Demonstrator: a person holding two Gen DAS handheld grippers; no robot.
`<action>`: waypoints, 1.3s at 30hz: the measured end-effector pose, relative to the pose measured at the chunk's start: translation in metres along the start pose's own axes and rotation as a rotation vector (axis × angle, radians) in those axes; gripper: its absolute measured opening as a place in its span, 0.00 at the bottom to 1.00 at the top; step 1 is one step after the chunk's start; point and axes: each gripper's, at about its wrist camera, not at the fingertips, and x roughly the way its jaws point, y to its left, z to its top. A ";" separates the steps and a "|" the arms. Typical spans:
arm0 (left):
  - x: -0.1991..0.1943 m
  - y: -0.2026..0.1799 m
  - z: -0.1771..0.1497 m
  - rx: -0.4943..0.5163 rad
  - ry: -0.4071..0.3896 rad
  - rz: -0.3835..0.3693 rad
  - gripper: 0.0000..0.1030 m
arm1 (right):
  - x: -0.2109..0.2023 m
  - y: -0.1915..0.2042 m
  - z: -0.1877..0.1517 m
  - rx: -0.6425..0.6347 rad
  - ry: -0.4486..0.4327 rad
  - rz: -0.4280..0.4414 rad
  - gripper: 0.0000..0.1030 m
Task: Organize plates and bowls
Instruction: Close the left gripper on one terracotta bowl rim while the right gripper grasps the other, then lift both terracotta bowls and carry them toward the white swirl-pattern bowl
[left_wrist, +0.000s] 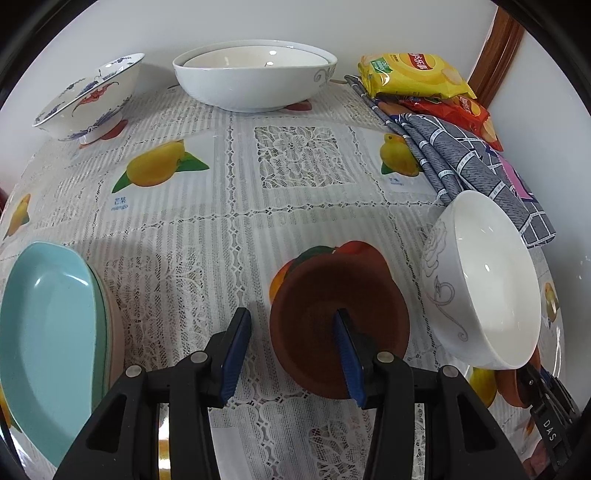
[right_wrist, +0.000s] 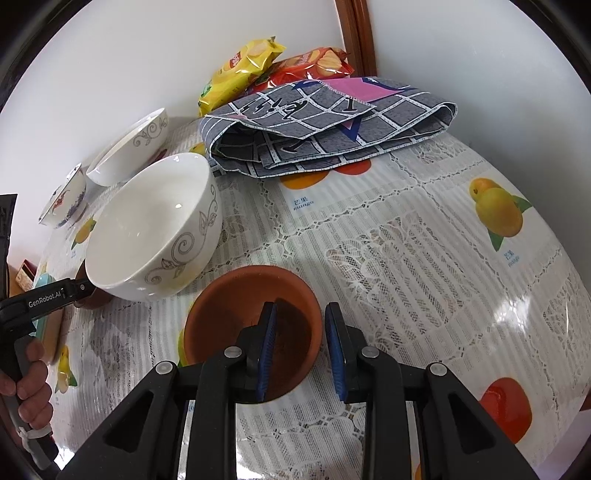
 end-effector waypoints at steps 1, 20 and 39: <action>0.000 -0.001 0.001 0.006 0.004 0.001 0.42 | 0.001 0.001 0.001 -0.004 0.000 -0.003 0.27; -0.010 0.004 -0.008 0.000 0.012 -0.057 0.11 | -0.018 -0.001 -0.003 0.062 -0.021 0.010 0.09; -0.089 0.025 -0.045 -0.009 -0.079 -0.086 0.08 | -0.088 0.018 -0.016 0.067 -0.107 0.016 0.09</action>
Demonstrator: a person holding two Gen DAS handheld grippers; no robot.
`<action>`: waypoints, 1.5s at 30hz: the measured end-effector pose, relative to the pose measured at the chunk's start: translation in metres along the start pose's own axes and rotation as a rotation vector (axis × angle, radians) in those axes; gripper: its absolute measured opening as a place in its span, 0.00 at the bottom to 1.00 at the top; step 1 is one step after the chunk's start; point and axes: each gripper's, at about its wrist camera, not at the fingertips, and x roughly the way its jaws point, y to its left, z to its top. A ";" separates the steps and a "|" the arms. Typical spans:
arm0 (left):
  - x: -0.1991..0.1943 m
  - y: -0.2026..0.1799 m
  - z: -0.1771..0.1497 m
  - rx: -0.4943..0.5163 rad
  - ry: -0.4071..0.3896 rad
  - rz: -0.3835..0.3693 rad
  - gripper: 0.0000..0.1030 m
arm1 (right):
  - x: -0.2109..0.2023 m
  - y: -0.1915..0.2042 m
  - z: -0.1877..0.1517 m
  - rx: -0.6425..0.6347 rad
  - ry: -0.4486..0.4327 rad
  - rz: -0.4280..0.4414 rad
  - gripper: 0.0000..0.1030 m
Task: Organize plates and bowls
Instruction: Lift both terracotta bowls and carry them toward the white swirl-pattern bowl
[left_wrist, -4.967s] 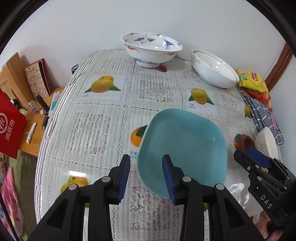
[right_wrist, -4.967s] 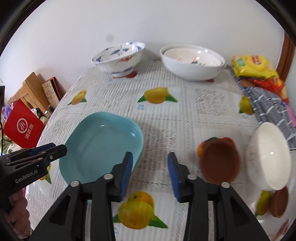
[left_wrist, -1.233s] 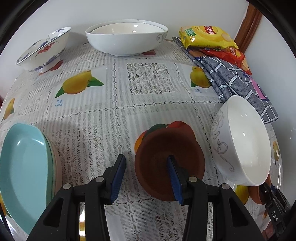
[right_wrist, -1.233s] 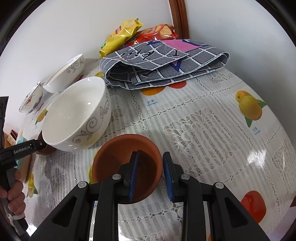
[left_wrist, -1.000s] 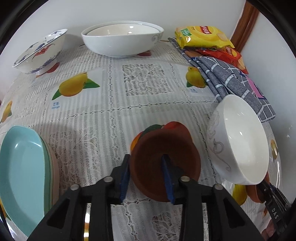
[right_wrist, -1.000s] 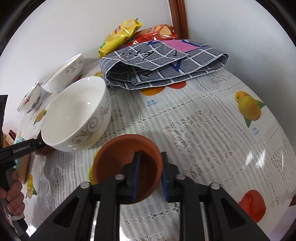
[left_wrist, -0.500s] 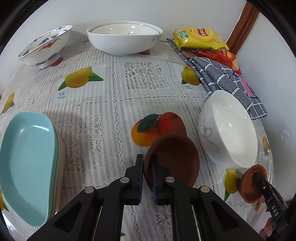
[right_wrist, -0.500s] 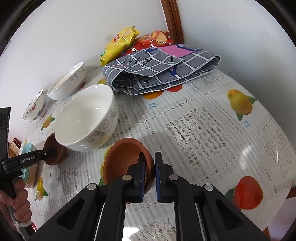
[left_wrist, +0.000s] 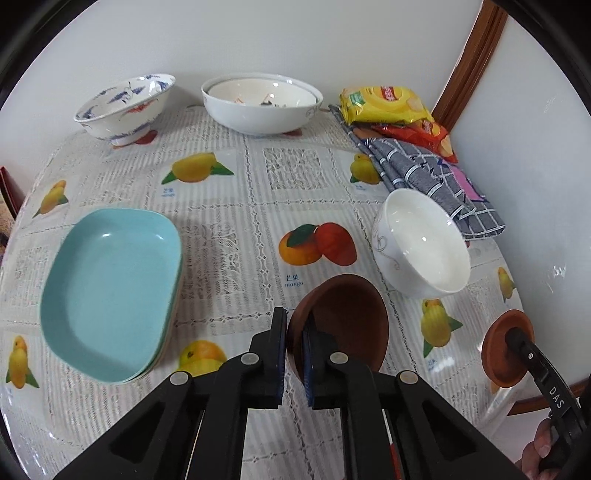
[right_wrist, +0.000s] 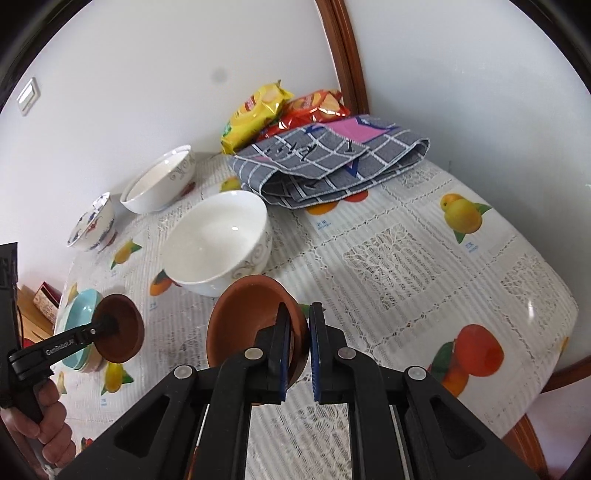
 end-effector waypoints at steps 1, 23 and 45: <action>-0.008 0.001 -0.001 -0.002 -0.010 -0.004 0.08 | -0.003 0.001 0.000 -0.001 -0.004 -0.003 0.09; -0.066 0.002 -0.032 -0.017 -0.072 -0.024 0.08 | -0.067 0.002 -0.027 -0.012 -0.058 -0.015 0.09; -0.073 0.006 -0.041 -0.004 -0.069 0.020 0.08 | -0.056 0.005 -0.032 -0.008 -0.032 0.019 0.09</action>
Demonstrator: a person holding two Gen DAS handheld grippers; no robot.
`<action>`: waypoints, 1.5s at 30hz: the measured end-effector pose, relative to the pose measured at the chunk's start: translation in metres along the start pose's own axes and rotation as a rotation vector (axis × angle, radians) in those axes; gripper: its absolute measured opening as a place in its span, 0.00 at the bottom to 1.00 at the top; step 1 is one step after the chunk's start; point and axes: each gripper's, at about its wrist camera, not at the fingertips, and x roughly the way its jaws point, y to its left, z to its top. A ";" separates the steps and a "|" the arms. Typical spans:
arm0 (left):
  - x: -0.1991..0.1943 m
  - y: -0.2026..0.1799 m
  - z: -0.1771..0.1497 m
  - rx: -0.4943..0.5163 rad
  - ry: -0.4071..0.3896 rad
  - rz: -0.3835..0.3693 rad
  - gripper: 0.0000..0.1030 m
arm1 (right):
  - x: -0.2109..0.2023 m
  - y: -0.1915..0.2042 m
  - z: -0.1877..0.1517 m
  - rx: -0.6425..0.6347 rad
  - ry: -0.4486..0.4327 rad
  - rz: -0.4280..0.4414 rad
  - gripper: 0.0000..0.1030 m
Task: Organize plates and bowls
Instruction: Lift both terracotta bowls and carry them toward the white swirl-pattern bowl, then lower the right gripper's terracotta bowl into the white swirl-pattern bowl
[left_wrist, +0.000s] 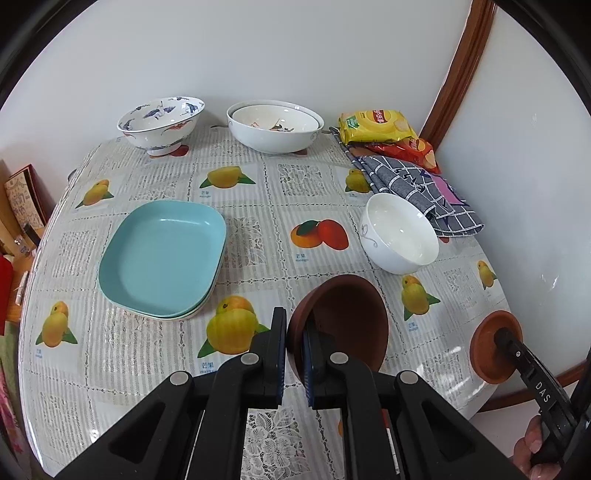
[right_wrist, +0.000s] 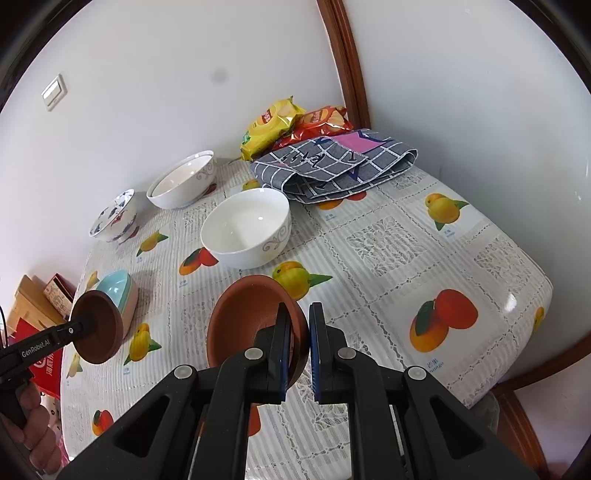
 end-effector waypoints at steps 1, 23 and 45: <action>0.000 0.000 0.000 -0.002 -0.001 -0.001 0.08 | 0.000 0.000 0.000 0.002 0.001 -0.001 0.09; 0.009 -0.023 0.022 0.028 -0.001 -0.051 0.08 | -0.003 -0.002 0.022 -0.013 -0.020 0.007 0.09; 0.034 -0.017 0.051 -0.002 0.012 0.003 0.08 | 0.050 0.023 0.076 -0.087 -0.004 0.045 0.09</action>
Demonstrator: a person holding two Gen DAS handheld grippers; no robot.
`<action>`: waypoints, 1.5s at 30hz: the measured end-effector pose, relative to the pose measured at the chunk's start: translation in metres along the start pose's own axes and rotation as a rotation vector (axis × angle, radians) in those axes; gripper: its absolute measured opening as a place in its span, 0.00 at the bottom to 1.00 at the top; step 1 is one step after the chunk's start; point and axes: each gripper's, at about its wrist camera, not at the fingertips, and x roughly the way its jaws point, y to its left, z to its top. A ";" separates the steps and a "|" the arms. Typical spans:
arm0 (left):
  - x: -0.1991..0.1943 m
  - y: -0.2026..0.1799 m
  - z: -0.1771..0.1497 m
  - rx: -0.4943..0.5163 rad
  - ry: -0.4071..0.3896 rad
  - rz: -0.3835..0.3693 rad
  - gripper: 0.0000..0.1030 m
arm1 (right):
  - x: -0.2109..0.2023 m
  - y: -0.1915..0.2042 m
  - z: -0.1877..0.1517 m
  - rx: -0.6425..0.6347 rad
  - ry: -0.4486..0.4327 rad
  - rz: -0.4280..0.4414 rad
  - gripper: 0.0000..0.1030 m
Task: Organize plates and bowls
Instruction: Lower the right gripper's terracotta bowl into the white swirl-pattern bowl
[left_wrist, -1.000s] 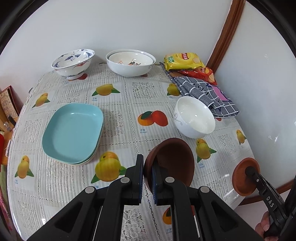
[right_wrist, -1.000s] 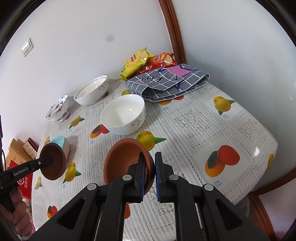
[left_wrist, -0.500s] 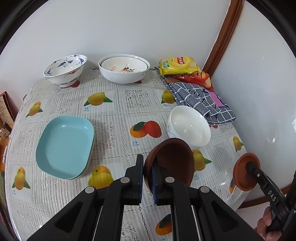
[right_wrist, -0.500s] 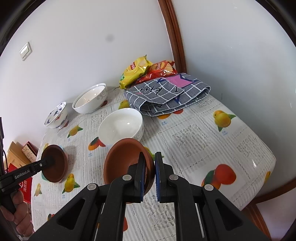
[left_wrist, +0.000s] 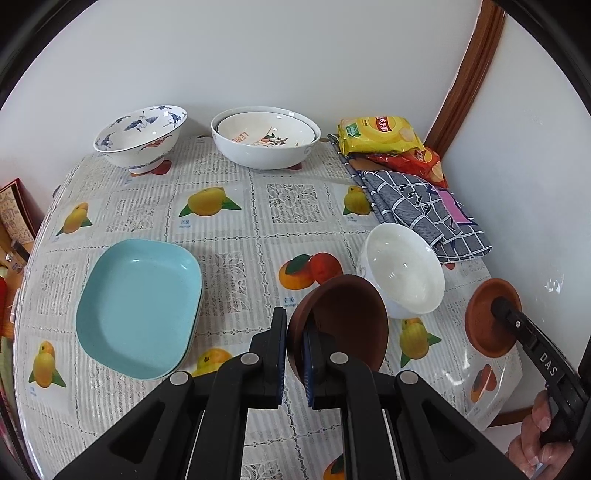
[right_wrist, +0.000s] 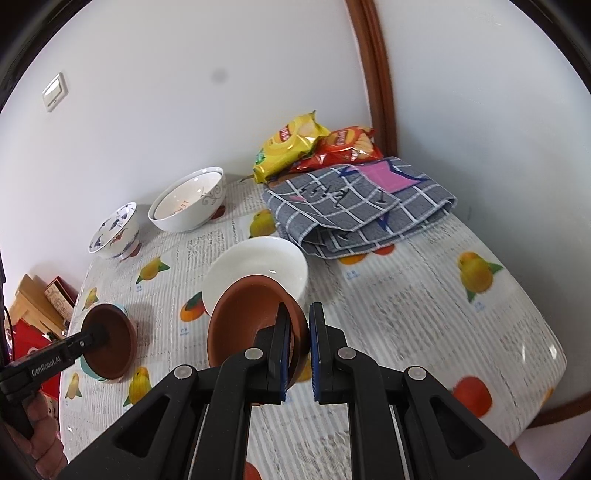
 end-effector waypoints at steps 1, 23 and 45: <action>0.001 0.000 0.001 -0.001 0.000 0.001 0.08 | 0.003 0.002 0.002 -0.003 0.003 0.004 0.09; 0.030 0.007 0.031 -0.005 0.017 -0.011 0.08 | 0.067 0.030 0.031 -0.047 0.059 0.000 0.09; 0.068 0.016 0.045 -0.021 0.059 -0.023 0.08 | 0.139 0.042 0.030 -0.130 0.192 -0.105 0.10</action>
